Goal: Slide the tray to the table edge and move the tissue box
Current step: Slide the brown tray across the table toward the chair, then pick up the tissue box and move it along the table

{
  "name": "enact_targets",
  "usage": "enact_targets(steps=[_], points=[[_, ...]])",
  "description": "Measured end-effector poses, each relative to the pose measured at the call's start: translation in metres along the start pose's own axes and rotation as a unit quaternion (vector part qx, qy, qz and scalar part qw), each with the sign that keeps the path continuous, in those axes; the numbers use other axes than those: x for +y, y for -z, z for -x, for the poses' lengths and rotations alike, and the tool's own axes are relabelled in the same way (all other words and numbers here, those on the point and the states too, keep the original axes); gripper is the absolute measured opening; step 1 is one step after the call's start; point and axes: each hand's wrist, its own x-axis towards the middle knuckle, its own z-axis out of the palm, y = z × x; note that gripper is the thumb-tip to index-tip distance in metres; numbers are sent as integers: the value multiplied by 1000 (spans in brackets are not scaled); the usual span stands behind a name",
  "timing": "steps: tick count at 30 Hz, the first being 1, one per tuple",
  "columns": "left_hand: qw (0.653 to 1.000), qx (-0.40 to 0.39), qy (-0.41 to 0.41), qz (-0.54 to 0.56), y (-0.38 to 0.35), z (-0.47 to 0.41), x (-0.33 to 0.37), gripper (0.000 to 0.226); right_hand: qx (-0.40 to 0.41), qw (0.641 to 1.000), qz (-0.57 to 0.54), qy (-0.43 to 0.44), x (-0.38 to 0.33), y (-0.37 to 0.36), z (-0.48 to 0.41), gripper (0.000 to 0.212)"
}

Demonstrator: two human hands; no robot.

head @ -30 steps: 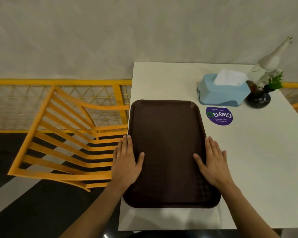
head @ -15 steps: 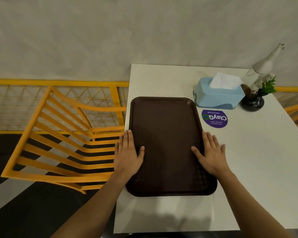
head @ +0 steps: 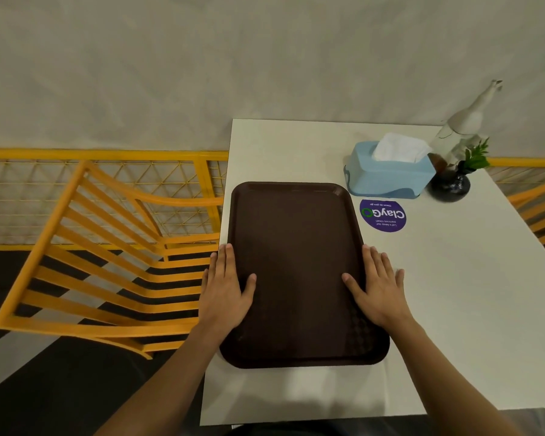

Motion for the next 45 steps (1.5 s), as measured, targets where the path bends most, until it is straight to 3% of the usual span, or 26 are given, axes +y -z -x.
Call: enact_targets(steps=[17, 23, 28, 33, 39, 45], points=[[994, -21, 10, 110, 5, 6, -2, 86, -6, 1000, -7, -17, -3, 1, 6, 86], [992, 6, -6, 127, 26, 3, 11, 82, 53, 989, -136, -19, -2, 39, 12, 87], [989, 17, -48, 136, 31, -20, 67, 77, 158, 966, -205, -21, 26, 88, -14, 75], [983, -5, -78, 168, 14, -52, 150, 78, 192, 956, -220, -35, 72, 128, -69, 66], [969, 24, -77, 232, -16, -94, 245, 87, 178, 947, -267, -32, 111, 146, -140, 72], [958, 33, -21, 284, -46, -142, 299, 105, 119, 939, -321, -11, 132, 135, -188, 82]])
